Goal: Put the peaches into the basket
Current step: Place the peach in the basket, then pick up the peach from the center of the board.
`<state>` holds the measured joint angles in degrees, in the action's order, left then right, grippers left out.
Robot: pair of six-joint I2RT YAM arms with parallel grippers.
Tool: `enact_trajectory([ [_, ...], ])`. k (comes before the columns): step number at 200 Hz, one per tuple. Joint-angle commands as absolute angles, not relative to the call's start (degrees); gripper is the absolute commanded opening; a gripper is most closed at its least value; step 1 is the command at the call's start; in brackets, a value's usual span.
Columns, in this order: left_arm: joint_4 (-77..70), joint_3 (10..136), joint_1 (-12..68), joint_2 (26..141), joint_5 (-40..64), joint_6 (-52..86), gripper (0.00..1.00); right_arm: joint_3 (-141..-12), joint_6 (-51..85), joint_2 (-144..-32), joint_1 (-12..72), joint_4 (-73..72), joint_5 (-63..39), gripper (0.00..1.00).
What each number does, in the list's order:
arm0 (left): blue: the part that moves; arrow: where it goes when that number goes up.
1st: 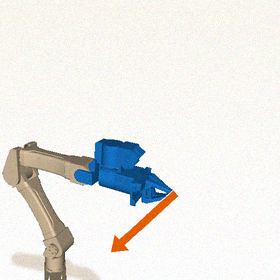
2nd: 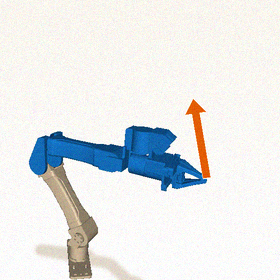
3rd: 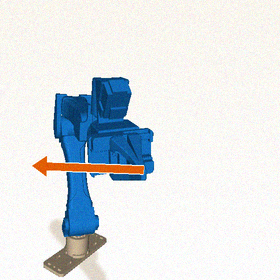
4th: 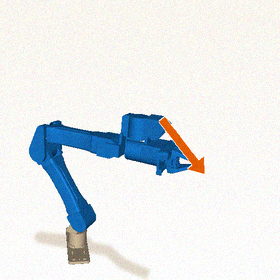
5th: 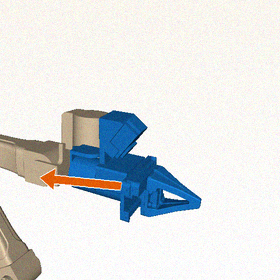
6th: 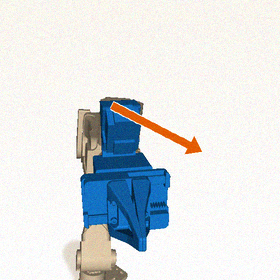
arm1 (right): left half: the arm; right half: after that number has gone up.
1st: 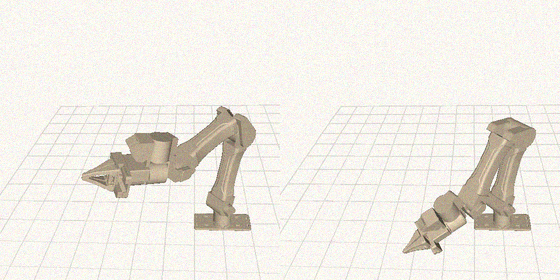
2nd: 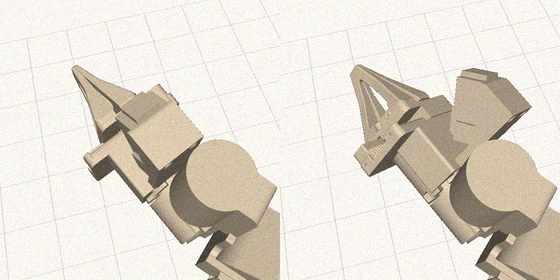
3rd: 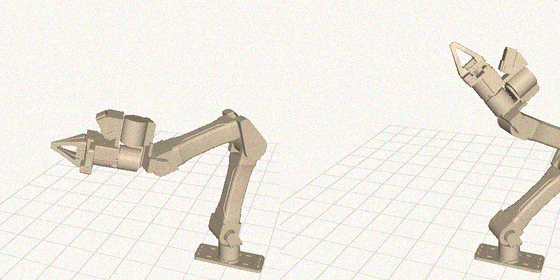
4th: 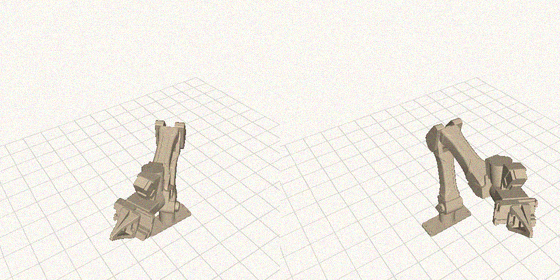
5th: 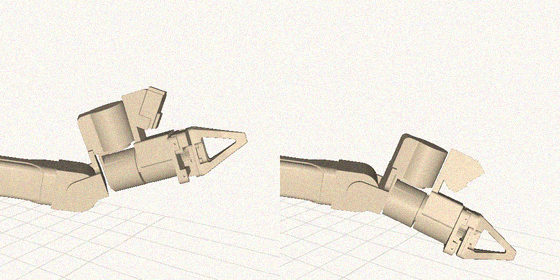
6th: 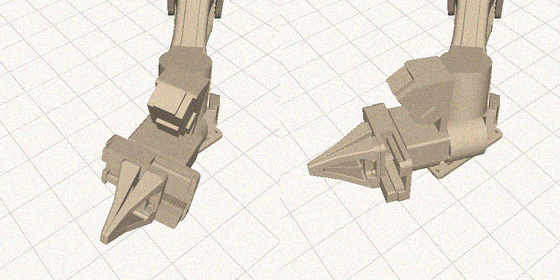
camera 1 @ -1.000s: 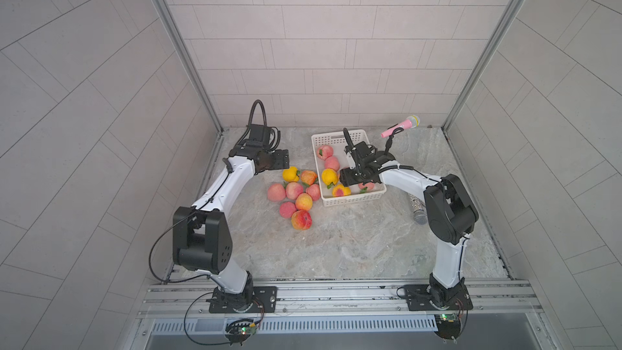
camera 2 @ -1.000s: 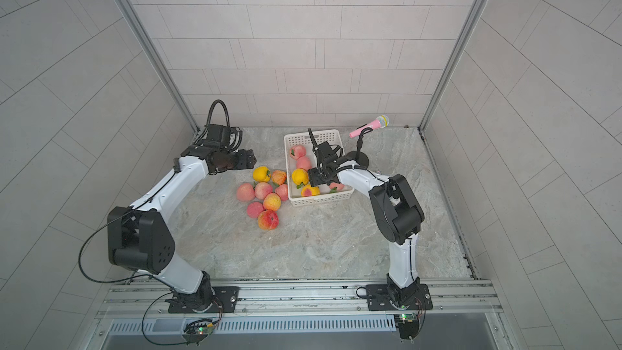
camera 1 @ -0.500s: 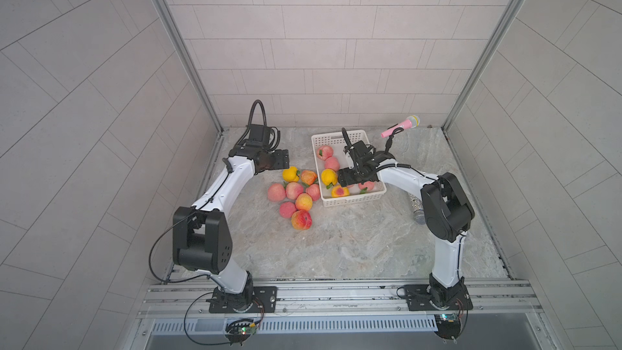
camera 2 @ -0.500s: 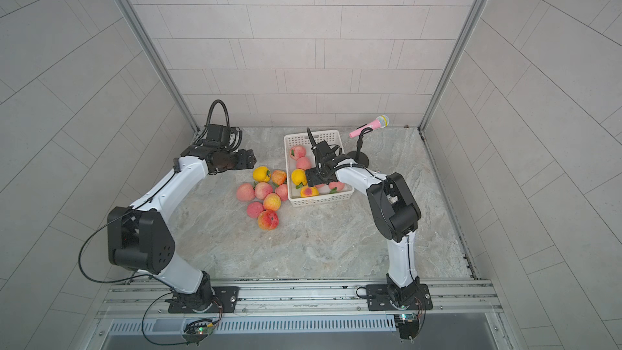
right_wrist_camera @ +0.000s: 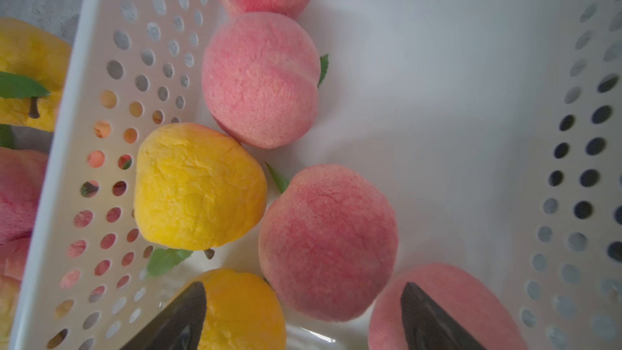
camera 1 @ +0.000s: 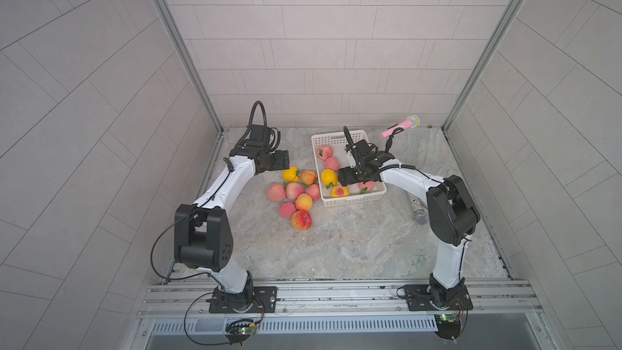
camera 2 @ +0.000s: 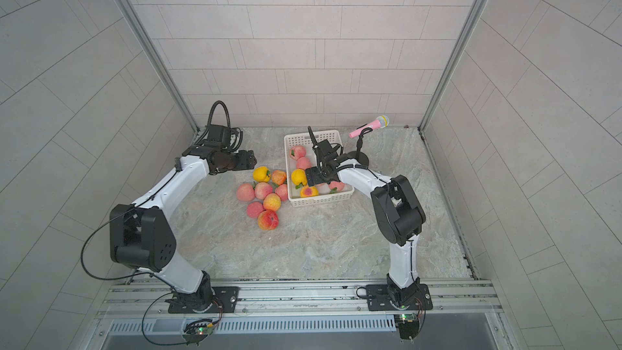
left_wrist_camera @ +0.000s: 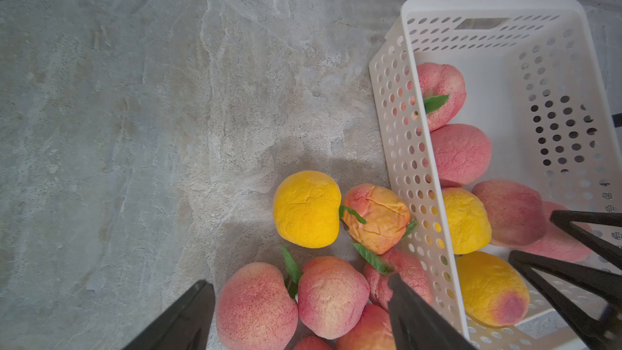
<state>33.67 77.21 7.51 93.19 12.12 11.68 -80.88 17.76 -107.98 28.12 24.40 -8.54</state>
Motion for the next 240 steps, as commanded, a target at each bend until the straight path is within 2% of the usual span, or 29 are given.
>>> enact_trajectory([
  [1,33.8,78.1,7.2,94.8,12.5,10.6,0.87,-79.1,16.8,-102.7,28.5,23.9,-7.6,0.91],
  [145,36.3,85.7,8.9,109.6,12.9,10.2,0.85,-61.2,15.7,-84.1,28.5,14.3,-8.1,0.88],
  [204,38.0,86.8,11.1,113.0,10.8,9.3,0.86,-57.0,16.5,-81.1,28.5,12.1,-9.1,0.88],
  [240,38.5,87.0,11.5,113.6,10.0,8.9,0.75,-56.7,16.5,-80.7,28.4,11.9,-9.2,0.87],
])
